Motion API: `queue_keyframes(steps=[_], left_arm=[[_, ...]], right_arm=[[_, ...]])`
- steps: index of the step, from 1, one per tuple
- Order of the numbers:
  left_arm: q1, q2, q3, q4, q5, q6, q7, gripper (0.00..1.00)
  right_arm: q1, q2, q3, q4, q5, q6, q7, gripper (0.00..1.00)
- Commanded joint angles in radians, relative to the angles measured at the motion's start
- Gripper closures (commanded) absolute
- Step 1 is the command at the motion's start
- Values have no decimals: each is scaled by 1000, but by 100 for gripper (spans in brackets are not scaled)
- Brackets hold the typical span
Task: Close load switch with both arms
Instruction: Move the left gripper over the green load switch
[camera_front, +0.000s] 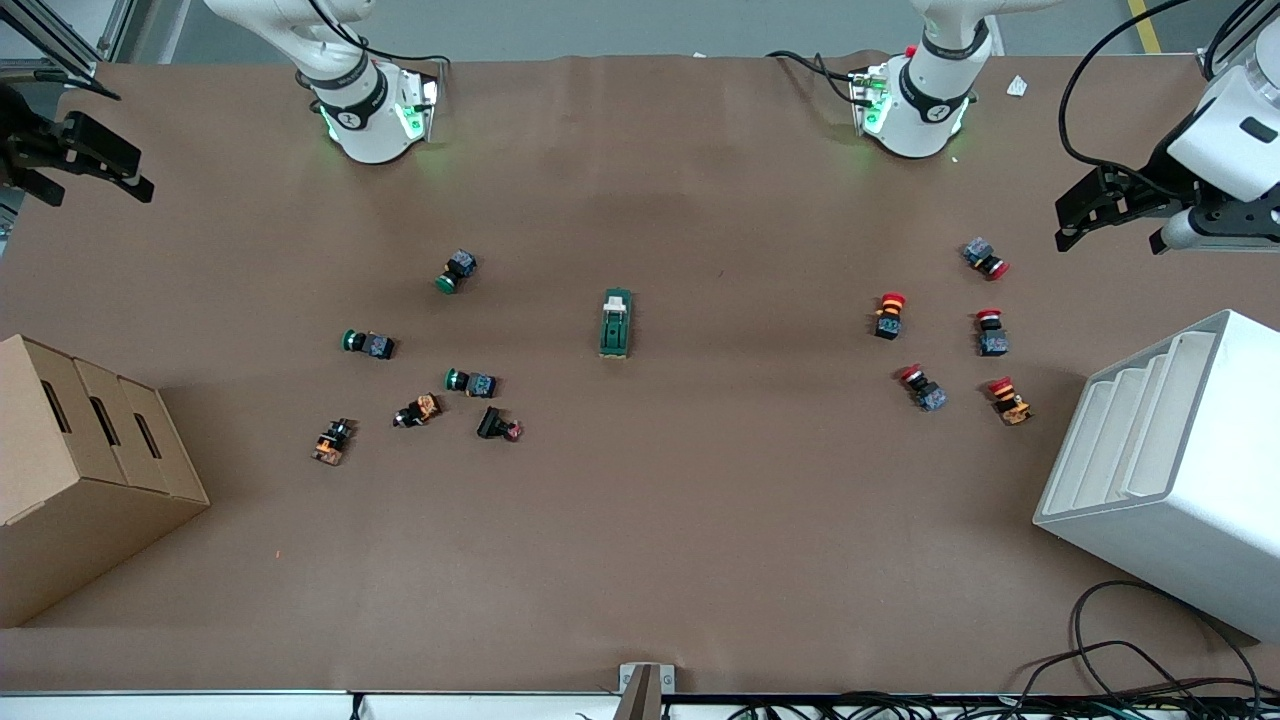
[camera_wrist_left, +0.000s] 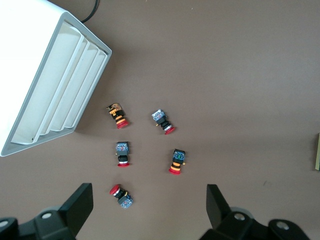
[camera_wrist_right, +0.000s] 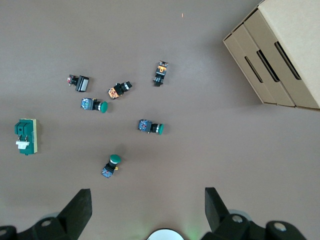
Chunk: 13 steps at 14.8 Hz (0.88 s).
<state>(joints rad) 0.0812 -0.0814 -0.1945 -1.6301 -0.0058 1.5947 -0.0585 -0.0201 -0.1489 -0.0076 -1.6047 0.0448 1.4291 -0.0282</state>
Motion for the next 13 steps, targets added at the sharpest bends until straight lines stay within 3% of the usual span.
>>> queue_keyframes(steps=[1,8,13], left_arm=[[8,5,-3,21,13,-21,6,0],[-15,57,-26,78,23,-21,-23,0],[-20,116,-193,70,24,7,-193,0]], right_arm=[[-17,-26,6,-21,27,-1,-13,0],[-17,-26,6,-21,29,-10,-13,0],[-15,-23,8,-9,29,-24,-12,0]])
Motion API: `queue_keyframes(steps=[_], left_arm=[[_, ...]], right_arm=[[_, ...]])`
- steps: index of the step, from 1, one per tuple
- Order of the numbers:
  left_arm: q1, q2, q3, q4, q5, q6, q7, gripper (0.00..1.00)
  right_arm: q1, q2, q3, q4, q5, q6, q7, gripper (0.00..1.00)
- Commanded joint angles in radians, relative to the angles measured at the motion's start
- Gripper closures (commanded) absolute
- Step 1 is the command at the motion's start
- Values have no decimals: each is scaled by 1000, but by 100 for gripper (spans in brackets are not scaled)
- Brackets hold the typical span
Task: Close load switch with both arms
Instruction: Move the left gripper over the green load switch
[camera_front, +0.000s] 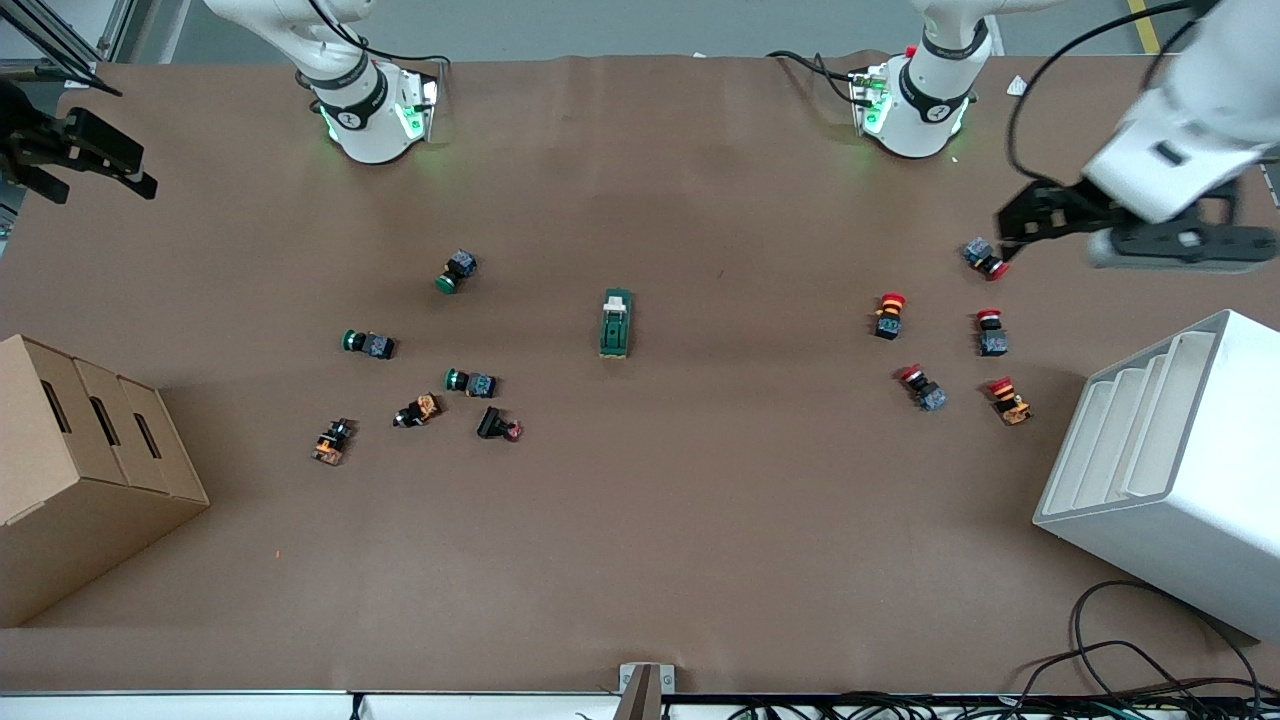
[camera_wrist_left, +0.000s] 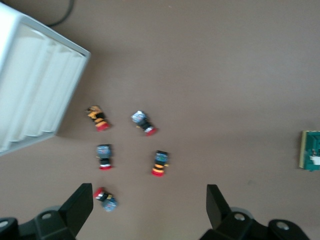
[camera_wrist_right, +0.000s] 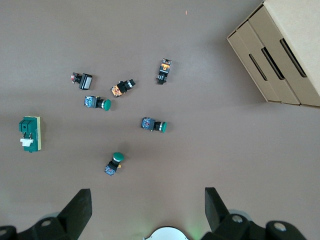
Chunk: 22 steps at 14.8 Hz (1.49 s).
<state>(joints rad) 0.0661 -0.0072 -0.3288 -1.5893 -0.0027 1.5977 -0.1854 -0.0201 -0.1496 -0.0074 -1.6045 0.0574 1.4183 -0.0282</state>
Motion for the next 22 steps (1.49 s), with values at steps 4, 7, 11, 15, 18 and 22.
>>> queue_keyframes(steps=[4,7,11,15,18,22], left_arm=[[-60,110,-173,15,23,134,-167,0],[-204,165,-173,15,93,189,-371,0],[-363,263,-173,20,205,326,-586,0],[-526,415,-174,20,534,363,-950,0],[-639,496,-173,19,644,413,-1184,0],[-752,636,-174,15,912,439,-1627,0]], right_arm=[[-14,-8,9,25,15,-24,-4,0],[-14,13,9,23,13,-24,-5,0],[-23,63,6,26,16,-24,-7,0],[-23,96,4,28,12,-4,-16,0],[-26,194,4,29,2,14,-18,0],[-34,286,4,71,-31,74,-24,0]])
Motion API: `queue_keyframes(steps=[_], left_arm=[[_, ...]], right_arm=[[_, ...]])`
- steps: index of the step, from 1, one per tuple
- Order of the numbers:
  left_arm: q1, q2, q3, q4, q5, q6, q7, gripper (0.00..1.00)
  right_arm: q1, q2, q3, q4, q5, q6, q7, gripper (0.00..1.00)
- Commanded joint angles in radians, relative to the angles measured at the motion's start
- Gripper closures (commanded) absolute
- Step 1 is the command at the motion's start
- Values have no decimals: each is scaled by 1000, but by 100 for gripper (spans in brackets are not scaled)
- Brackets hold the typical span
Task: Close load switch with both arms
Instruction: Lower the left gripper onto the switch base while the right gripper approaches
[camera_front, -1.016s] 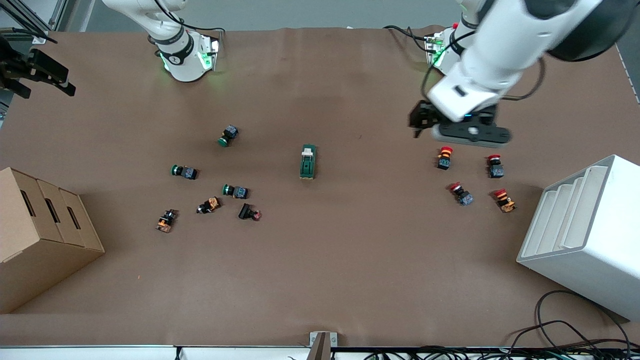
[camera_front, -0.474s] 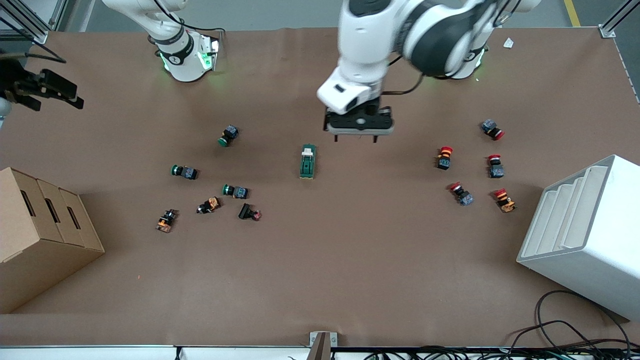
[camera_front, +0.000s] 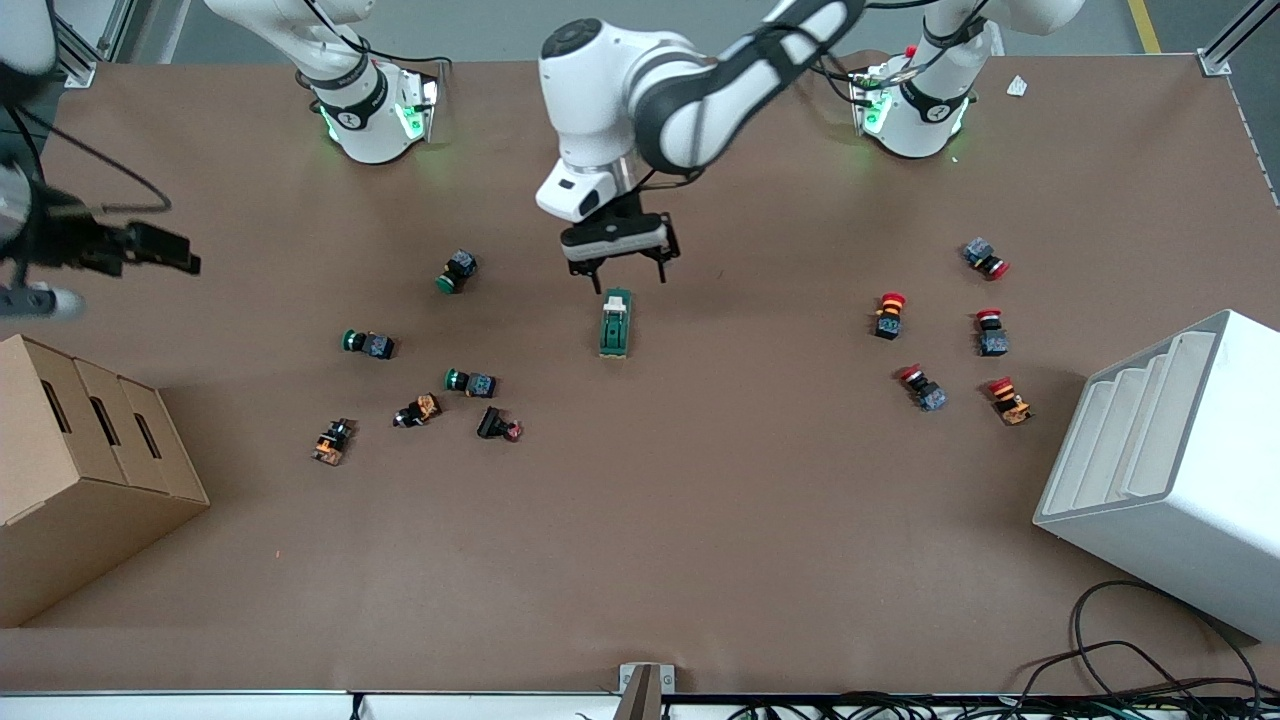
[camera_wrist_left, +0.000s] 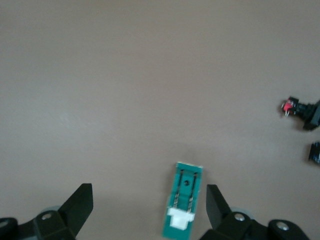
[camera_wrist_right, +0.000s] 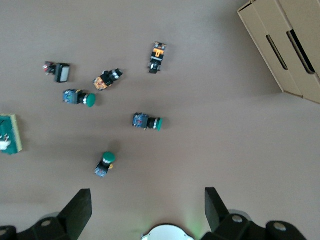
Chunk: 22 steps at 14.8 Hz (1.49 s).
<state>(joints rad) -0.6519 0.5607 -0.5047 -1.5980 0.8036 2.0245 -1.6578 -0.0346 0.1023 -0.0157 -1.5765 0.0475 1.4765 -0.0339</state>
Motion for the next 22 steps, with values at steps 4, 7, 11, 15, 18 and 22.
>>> queue_keyframes(steps=[4,7,11,15,18,22], left_arm=[[-95,120,3,-45,294,13,-321,0],[-103,140,3,-94,434,35,-503,0],[-114,198,3,-117,615,37,-634,0],[-118,242,3,-155,753,37,-711,0],[-130,243,8,-175,779,37,-706,0],[-140,269,11,-214,887,26,-757,0]], right_arm=[[22,72,20,32,11,59,107,0],[80,102,20,32,45,64,274,0],[146,160,20,26,129,123,465,0],[223,211,20,21,140,188,549,0],[281,267,20,20,176,263,652,0],[341,335,20,-42,271,447,666,0]])
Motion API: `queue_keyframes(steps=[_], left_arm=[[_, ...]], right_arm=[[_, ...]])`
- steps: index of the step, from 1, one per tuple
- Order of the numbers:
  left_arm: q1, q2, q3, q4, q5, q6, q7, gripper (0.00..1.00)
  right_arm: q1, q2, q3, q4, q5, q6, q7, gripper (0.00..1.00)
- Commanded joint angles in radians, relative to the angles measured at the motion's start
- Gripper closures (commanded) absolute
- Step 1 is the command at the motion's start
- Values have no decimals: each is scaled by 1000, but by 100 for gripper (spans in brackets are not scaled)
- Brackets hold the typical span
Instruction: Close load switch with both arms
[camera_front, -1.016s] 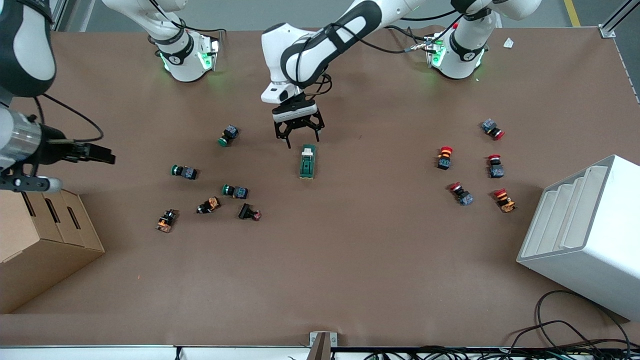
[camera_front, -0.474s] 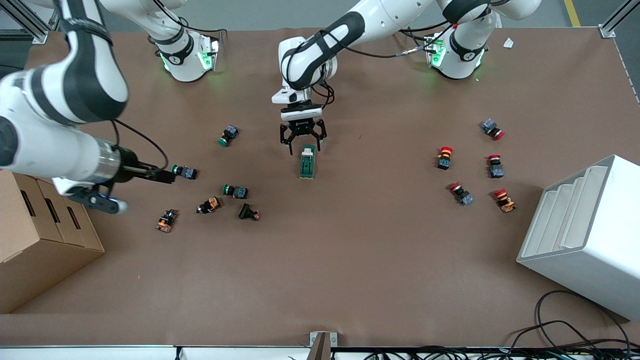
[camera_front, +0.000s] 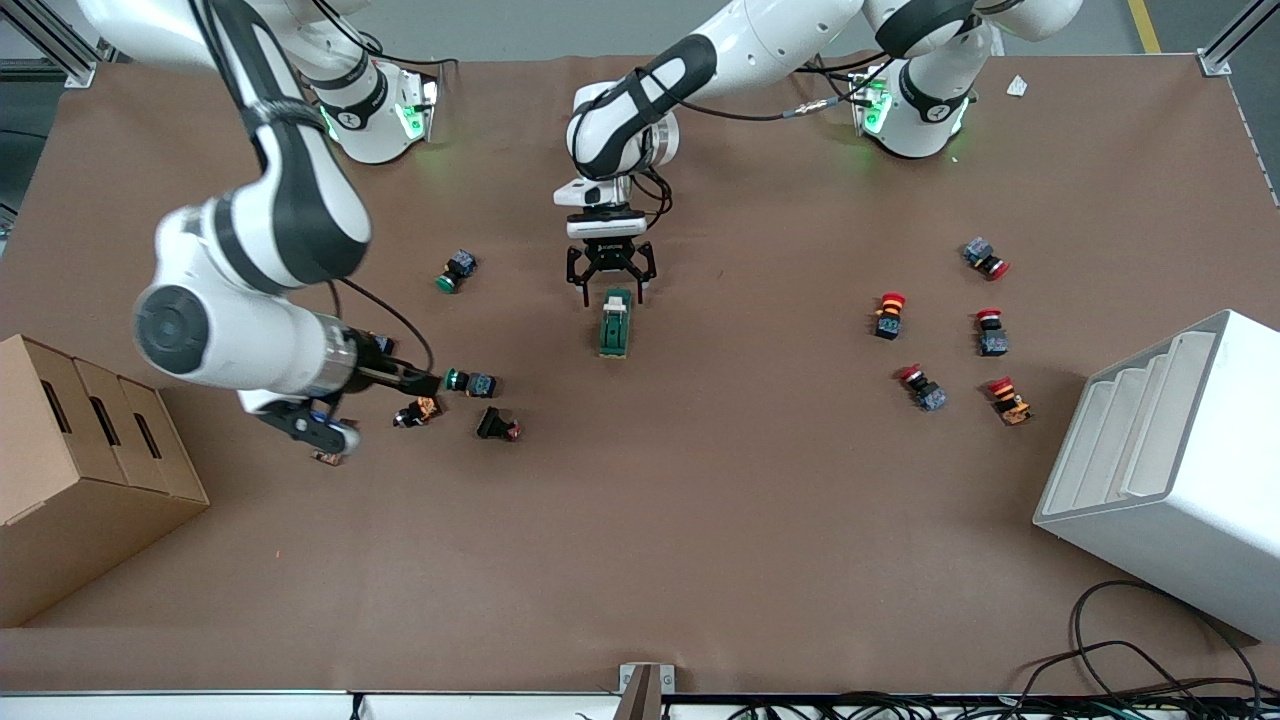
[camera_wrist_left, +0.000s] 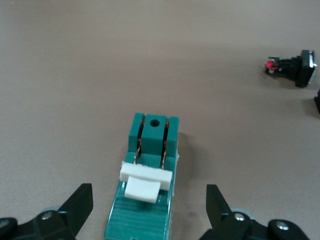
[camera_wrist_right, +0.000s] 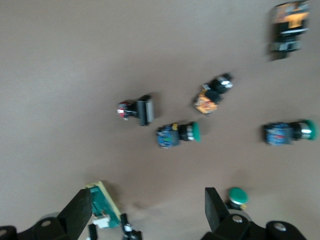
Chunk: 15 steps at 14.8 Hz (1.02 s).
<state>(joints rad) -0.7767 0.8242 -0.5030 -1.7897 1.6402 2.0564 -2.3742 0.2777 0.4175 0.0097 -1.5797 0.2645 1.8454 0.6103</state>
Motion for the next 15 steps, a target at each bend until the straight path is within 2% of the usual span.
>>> queue_keyframes(steps=[1,4,8,12,15], left_arm=[[-21,7,11,-33,70,-10,-57,0],[-21,21,11,-48,131,-24,-103,0],[-22,35,11,-48,151,-48,-137,0],[-24,35,11,-50,150,-55,-138,0],[-30,41,11,-50,150,-56,-138,0]], right_arm=[[43,36,-5,-57,82,121,25,0],[113,52,-5,-133,175,236,55,0],[257,78,-5,-220,193,437,163,0],[399,127,-5,-227,237,544,270,0],[452,141,-7,-253,237,546,278,0]])
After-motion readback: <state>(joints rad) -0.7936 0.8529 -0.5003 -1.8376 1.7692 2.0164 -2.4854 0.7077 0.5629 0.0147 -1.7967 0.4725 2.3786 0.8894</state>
